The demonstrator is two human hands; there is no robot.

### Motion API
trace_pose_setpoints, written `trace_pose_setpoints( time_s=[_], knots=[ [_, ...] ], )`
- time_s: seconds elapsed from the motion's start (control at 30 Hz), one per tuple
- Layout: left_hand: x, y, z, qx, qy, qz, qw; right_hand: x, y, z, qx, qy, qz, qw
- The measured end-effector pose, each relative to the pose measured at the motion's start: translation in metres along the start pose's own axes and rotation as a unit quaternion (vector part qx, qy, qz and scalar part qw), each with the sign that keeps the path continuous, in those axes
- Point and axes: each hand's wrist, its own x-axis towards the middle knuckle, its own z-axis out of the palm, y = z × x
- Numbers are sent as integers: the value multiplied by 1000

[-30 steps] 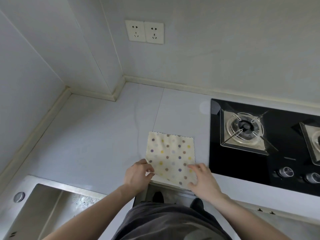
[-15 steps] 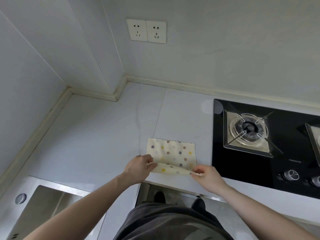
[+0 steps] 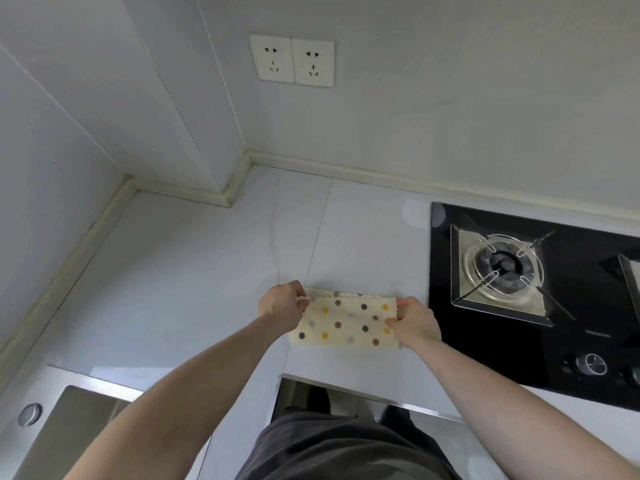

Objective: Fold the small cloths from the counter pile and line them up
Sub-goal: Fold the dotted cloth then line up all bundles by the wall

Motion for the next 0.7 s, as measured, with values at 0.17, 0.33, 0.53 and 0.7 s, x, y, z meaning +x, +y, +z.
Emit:
trace_pose_setpoints(
  time_s=[0.17, 0.33, 0.53, 0.7],
  knots=[
    [13, -3, 9, -12, 4, -8, 1000, 4, 3, 13, -9, 15, 47, 999],
    [18, -9, 13, -17, 51, 61, 997, 5, -2, 25, -9, 22, 91, 996],
    [28, 1, 11, 32, 43, 108, 993, 7, -6, 29, -17, 29, 119, 992],
    [40, 6, 5, 73, -7, 88, 993, 6, -8, 25, 0, -7, 123, 992]
  ],
)
